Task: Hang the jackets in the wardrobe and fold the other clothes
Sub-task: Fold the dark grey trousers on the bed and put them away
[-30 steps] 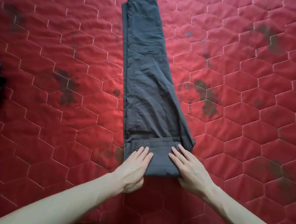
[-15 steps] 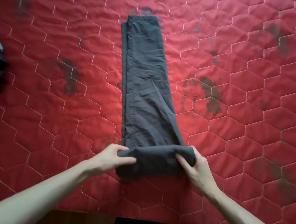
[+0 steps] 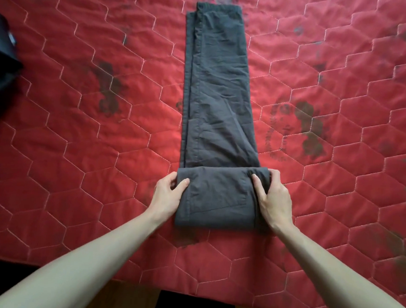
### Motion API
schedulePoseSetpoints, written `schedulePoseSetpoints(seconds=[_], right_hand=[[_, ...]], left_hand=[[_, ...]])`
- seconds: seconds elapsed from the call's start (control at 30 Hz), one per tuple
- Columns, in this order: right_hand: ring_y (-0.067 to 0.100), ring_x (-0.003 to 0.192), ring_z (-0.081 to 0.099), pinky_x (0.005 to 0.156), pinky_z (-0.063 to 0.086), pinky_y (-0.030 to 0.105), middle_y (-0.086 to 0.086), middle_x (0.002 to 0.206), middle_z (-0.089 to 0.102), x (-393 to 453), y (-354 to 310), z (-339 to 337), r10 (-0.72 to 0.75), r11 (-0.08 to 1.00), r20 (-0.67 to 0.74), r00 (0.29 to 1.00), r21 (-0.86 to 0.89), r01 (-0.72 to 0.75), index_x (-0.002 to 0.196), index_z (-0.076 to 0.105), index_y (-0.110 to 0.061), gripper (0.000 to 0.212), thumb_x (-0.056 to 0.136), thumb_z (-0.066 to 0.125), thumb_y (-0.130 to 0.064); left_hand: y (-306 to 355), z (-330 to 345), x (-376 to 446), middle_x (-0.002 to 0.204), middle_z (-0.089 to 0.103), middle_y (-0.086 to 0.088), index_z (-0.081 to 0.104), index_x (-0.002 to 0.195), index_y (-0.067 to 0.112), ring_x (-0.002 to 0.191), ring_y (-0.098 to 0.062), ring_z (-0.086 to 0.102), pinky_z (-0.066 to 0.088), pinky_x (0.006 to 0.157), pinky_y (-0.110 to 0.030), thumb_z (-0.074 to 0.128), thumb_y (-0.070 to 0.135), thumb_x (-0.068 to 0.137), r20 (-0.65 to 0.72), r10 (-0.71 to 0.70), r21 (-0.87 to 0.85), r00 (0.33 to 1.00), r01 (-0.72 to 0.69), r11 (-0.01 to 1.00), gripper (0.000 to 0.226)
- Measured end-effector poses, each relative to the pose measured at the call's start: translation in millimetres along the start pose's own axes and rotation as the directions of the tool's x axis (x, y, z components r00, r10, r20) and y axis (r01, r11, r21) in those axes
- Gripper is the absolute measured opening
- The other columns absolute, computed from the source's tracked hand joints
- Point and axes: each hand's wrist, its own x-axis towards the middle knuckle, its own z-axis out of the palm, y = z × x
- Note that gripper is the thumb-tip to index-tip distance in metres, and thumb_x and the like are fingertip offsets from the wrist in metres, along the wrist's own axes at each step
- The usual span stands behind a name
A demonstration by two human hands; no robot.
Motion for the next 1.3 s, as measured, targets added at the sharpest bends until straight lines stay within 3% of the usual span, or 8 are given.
schedulePoseSetpoints(seconds=[0.13, 0.27, 0.37, 0.47, 0.67, 0.87, 1.07, 1.3], right_hand=[[0.029, 0.11, 0.061, 0.086, 0.054, 0.049, 0.004, 0.122, 0.059, -4.0, 8.5, -7.9, -0.101, 0.995, -0.055, 0.993, 0.012, 0.102, 0.132, 0.049, -0.018, 0.04, 0.101, 0.062, -0.039], [0.032, 0.144, 0.043, 0.115, 0.04, 0.046, 0.012, 0.153, 0.044, -6.2, 19.9, -17.5, -0.531, 0.823, -0.017, 0.848, -0.252, 0.51, 0.152, 0.045, -0.009, 0.07, 0.096, 0.064, -0.046], [0.033, 0.16, 0.014, 0.127, 0.02, 0.052, 0.016, 0.171, 0.018, -11.6, 30.7, -24.8, -0.658, 0.603, 0.339, 0.672, -0.297, 0.74, 0.162, 0.029, -0.01, 0.109, 0.083, 0.065, -0.076], [0.033, 0.161, -0.001, 0.128, 0.013, 0.054, 0.017, 0.173, 0.002, -12.2, 43.5, -23.7, -0.557, 0.484, 0.578, 0.597, -0.359, 0.798, 0.166, 0.012, -0.015, 0.124, 0.073, 0.061, -0.082], [0.037, 0.16, -0.005, 0.127, 0.015, 0.055, 0.023, 0.171, -0.001, -15.8, 36.0, -16.7, -0.491, 0.492, 0.605, 0.627, -0.401, 0.772, 0.166, 0.009, -0.013, 0.127, 0.063, 0.068, -0.057], [0.047, 0.151, 0.031, 0.119, 0.039, 0.053, 0.031, 0.161, 0.034, -28.4, 24.2, -7.6, -0.498, 0.544, 0.525, 0.69, -0.431, 0.72, 0.154, 0.044, -0.003, 0.101, 0.06, 0.074, -0.018], [0.023, 0.115, 0.071, 0.089, 0.062, 0.035, 0.004, 0.131, 0.071, -36.0, 14.6, -47.6, -0.595, 0.641, 0.458, 0.661, -0.226, 0.734, 0.124, 0.069, -0.017, 0.056, 0.074, 0.052, -0.036], [0.01, 0.067, 0.063, 0.065, 0.053, 0.035, -0.011, 0.079, 0.069, -36.7, 1.3, -87.0, -0.409, 0.894, 0.557, 0.723, 0.083, 0.441, 0.114, 0.064, -0.034, 0.039, 0.076, 0.068, -0.026]], left_hand=[[-1.6, 6.1, -3.0, 0.1, 0.078, 0.009, 0.072, 0.104, 0.019, 0.098, -0.015, 0.073, 0.058, 0.093, -0.045, 0.064, 0.026, 0.103, -0.061, 0.049, 0.068, 0.997, -0.044, 0.997, 0.011], [-4.8, 9.9, -16.6, 0.148, 0.047, -0.007, 0.046, 0.151, 0.018, 0.135, -0.027, 0.046, 0.037, 0.118, -0.046, 0.062, 0.034, 0.1, -0.176, 0.328, 0.55, 0.928, -0.183, 0.815, 0.056], [-8.3, 3.7, -26.9, 0.17, 0.017, -0.019, 0.025, 0.164, 0.009, 0.159, -0.032, 0.013, 0.019, 0.128, -0.052, 0.061, 0.051, 0.093, 0.26, 0.549, 0.752, 0.795, -0.523, 0.401, 0.089], [-21.3, 1.5, -29.1, 0.173, 0.004, -0.022, 0.017, 0.166, 0.009, 0.161, -0.035, 0.0, 0.021, 0.126, -0.058, 0.06, 0.052, 0.08, 0.606, 0.396, 0.724, 0.69, -0.685, 0.085, 0.105], [-30.5, 21.6, -32.0, 0.166, -0.01, -0.037, 0.007, 0.163, -0.003, 0.156, -0.053, -0.009, 0.014, 0.124, -0.064, 0.07, 0.032, 0.077, 0.597, 0.22, 0.8, 0.771, -0.592, -0.095, 0.113], [-10.0, 38.0, -44.6, 0.165, -0.003, -0.04, 0.008, 0.162, -0.007, 0.154, -0.056, 0.002, 0.017, 0.126, -0.061, 0.054, 0.019, 0.088, 0.524, 0.135, 0.851, 0.841, -0.523, -0.042, 0.091], [35.7, 18.1, -53.9, 0.165, 0.027, -0.026, 0.033, 0.155, -0.002, 0.154, -0.04, 0.028, 0.031, 0.123, -0.046, 0.024, 0.022, 0.081, 0.588, -0.024, 0.805, 0.808, -0.583, 0.109, 0.078], [79.6, -14.9, -37.3, 0.09, 0.073, -0.007, 0.063, 0.086, 0.017, 0.089, -0.031, 0.068, 0.051, 0.077, -0.035, 0.047, 0.023, 0.081, 0.604, -0.214, 0.73, 0.768, -0.426, 0.534, 0.018]])
